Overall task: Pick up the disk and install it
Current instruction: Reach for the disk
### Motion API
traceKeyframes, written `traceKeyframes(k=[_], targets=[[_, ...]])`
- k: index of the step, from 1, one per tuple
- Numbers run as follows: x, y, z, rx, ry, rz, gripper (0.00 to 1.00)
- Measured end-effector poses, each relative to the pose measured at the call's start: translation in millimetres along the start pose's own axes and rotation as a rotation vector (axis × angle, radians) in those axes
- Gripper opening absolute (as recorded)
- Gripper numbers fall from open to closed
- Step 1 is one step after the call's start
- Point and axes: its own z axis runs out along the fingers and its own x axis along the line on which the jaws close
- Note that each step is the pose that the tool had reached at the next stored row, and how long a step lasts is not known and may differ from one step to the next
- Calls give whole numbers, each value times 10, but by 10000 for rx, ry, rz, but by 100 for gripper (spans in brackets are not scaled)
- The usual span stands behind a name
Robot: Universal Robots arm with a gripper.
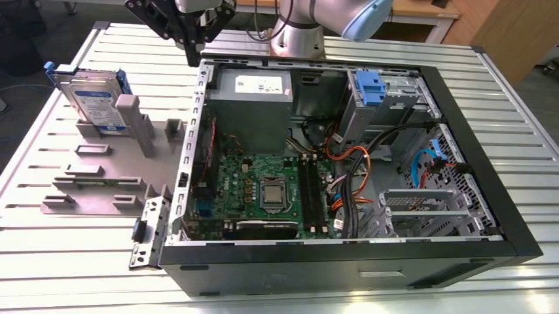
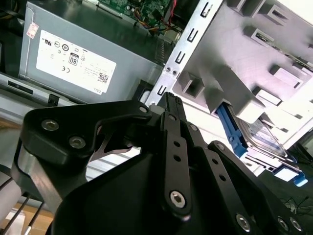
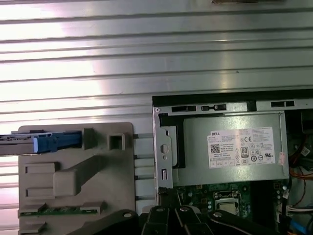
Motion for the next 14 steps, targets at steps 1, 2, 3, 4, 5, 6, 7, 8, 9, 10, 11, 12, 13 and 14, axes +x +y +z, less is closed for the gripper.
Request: traceKeyframes(k=[1,2,3,4,5,6,7,8,9,10,11,12,13,14], targets=[[0,0,0,0,0,-1,11],[0,0,0,-1,1,-1,11],[0,0,0,0,1,-2,11],[1,0,0,-1,1,-2,11],[1,0,0,0,0,-1,11],[1,1,0,-1,1,-1,11],[1,1,0,0,1,-1,11],[3,1,0,-1,0,-1,11],[7,3,1,-1,-1,1,11],[11,8,1,0,0,1,11],[15,16,1,-1,0,-1,11],[21,26,1,-1,0,0,11],[26,36,2,-1,0,0,11],[31,46,2,-1,0,0,11]])
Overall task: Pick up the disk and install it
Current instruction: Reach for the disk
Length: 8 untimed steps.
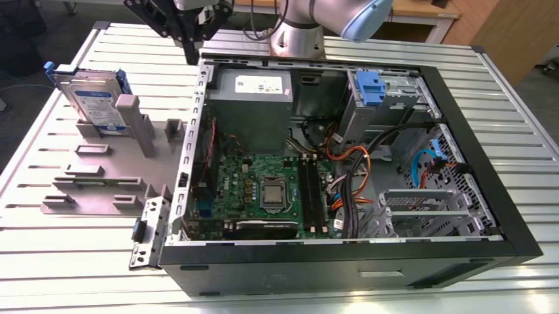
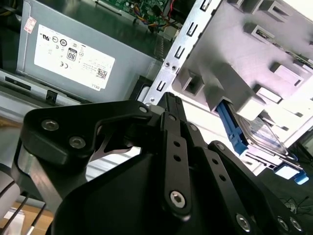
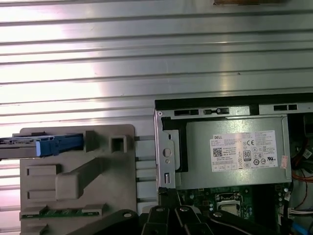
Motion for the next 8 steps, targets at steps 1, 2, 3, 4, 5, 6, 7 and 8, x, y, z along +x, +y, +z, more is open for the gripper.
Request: traceKeyframes(k=[1,2,3,4,5,6,7,8], targets=[[6,11,1,0,0,-1,11],[12,23,1,0,0,-1,11],[20,35,1,0,0,-1,11],[28,46,2,-1,0,-1,11],[38,55,2,0,0,-1,11],[47,64,3,0,0,-1,11],[56,70,3,0,0,0,11],[63,76,3,0,0,0,11]])
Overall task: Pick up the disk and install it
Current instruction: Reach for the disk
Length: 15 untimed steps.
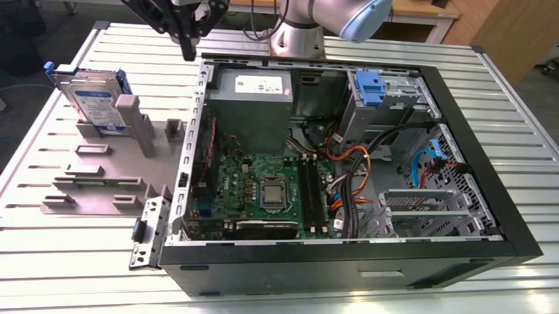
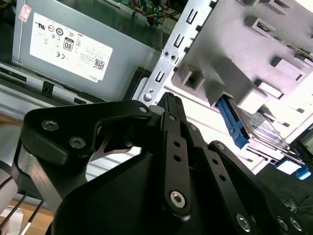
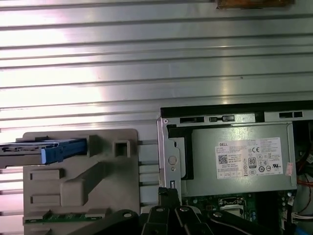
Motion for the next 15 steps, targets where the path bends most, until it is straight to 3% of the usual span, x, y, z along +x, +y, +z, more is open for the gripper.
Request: traceKeyframes(k=[15], targets=[[81,61,3,0,0,-1,11]])
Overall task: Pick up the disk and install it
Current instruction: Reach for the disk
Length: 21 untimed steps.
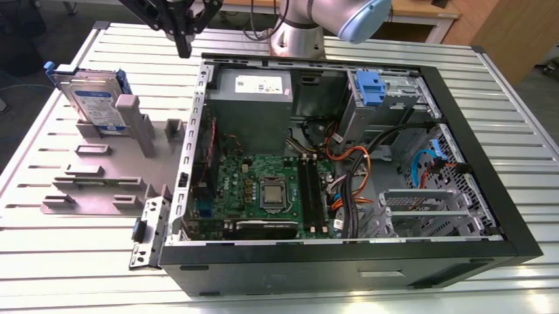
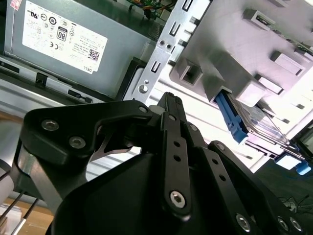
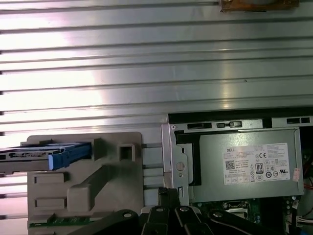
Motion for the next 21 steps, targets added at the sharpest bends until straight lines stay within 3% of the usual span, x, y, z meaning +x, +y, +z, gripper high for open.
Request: traceKeyframes(k=[21], targets=[[98,55,3,0,0,0,11]])
